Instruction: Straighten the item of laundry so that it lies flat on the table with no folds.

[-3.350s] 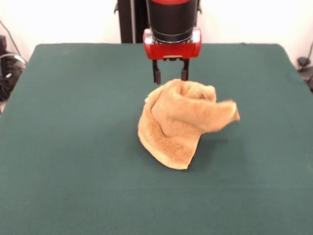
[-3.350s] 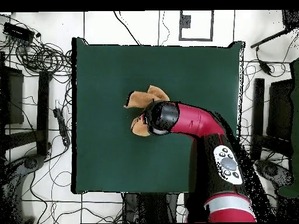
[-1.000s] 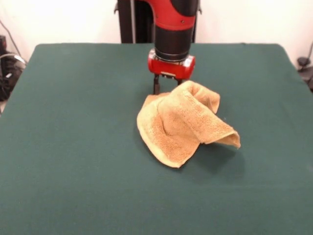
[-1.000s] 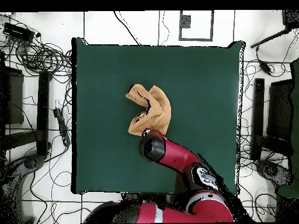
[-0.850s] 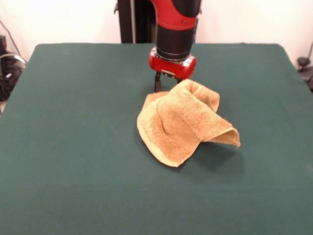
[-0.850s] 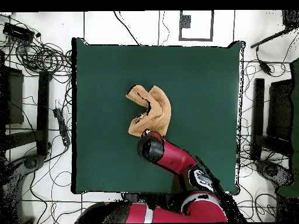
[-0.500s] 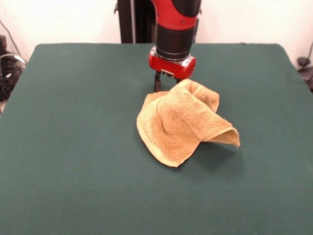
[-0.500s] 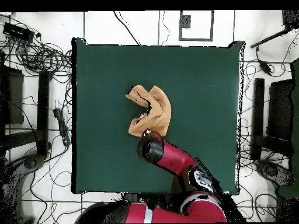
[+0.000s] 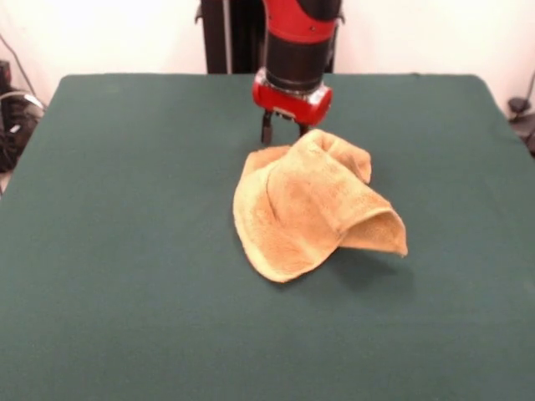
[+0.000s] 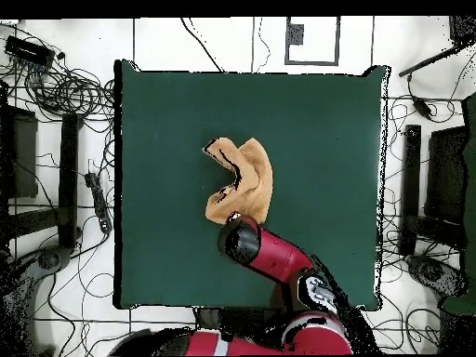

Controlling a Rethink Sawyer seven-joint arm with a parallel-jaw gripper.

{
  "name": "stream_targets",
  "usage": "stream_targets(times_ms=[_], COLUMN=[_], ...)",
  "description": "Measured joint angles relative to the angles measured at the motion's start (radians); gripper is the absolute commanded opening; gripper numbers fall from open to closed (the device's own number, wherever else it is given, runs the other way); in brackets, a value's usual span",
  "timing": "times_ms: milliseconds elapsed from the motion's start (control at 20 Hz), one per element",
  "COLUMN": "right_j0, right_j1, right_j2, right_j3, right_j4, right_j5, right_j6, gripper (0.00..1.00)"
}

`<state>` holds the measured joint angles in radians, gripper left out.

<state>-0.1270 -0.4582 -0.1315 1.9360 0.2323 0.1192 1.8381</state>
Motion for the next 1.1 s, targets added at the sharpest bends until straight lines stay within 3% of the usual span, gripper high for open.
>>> stream_targets(times_ms=[600,1100], right_j0=[0.051,0.019], right_j1=[-0.165,-0.154], right_j2=[-0.074,-0.061], right_j3=[0.029,-0.074], right_j4=[-0.084,-0.144], right_j5=[0.349,0.379], right_j6=[0.000,0.000], gripper=[1.00,1.00])
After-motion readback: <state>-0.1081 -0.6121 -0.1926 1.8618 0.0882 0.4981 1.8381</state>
